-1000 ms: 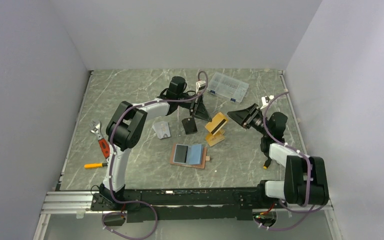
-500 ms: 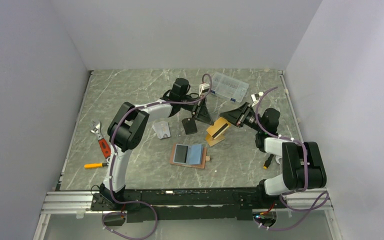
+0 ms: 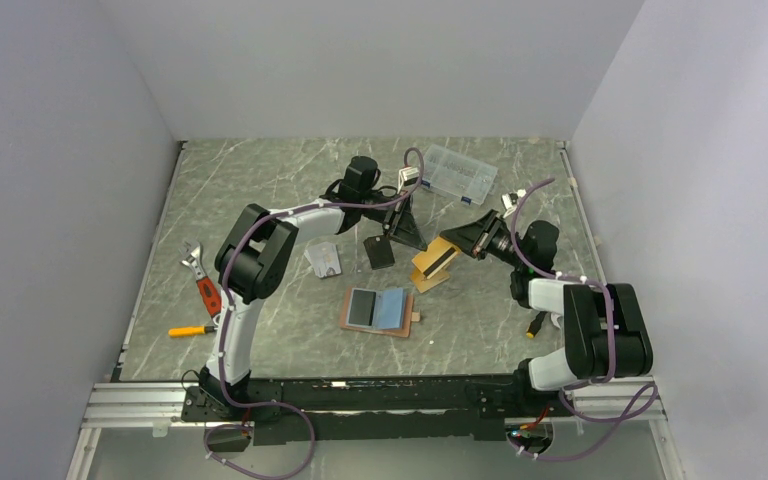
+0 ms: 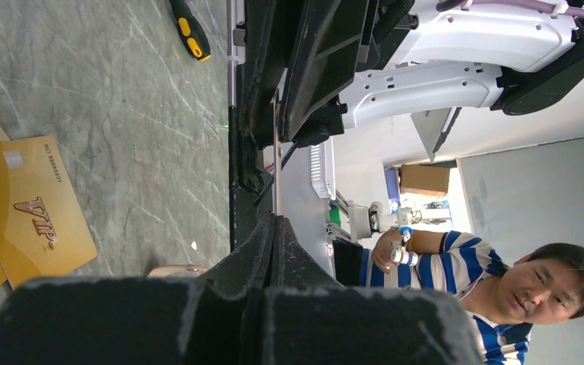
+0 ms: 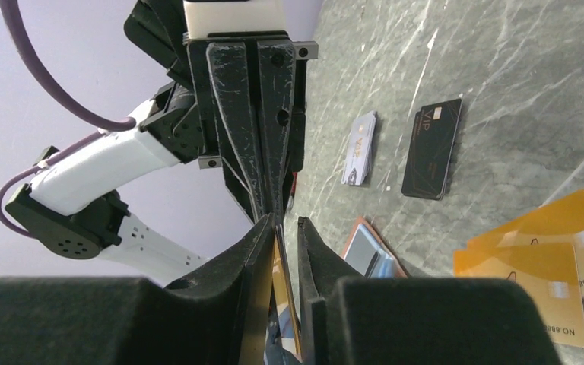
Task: Put the credit cards into the card holder
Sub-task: Place the credit card in the storage box.
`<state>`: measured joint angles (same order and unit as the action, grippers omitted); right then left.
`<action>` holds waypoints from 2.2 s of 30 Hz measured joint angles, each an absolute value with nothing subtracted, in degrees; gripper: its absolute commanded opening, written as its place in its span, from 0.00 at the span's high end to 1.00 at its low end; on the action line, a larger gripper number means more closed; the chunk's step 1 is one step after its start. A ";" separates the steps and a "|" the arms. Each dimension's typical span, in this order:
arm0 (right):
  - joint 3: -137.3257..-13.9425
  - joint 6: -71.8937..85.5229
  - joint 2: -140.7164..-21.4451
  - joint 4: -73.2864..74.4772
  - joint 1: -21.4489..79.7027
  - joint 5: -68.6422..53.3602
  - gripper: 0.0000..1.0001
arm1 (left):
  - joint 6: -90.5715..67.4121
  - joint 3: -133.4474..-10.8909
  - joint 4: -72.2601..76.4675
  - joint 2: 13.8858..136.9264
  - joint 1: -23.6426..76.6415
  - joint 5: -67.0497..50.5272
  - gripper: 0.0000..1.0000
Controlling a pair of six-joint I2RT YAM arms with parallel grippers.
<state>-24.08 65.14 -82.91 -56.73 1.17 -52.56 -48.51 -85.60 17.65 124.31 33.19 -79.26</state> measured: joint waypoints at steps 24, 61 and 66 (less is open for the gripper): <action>-20.43 68.88 -82.02 -60.16 -2.94 -53.74 0.74 | -47.75 -85.60 17.47 124.31 33.19 -79.24 1.00; -20.78 61.01 -73.41 -46.68 -2.94 -49.01 1.00 | -36.73 -93.97 2.92 126.48 32.71 -76.62 0.98; -22.59 52.80 -67.92 -35.18 -2.85 -43.03 1.00 | -31.00 -103.33 -4.36 132.70 32.84 -74.89 0.95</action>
<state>-22.59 52.80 -67.92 -35.18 -2.85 -43.03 -31.00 -103.33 -4.36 132.70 32.84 -74.89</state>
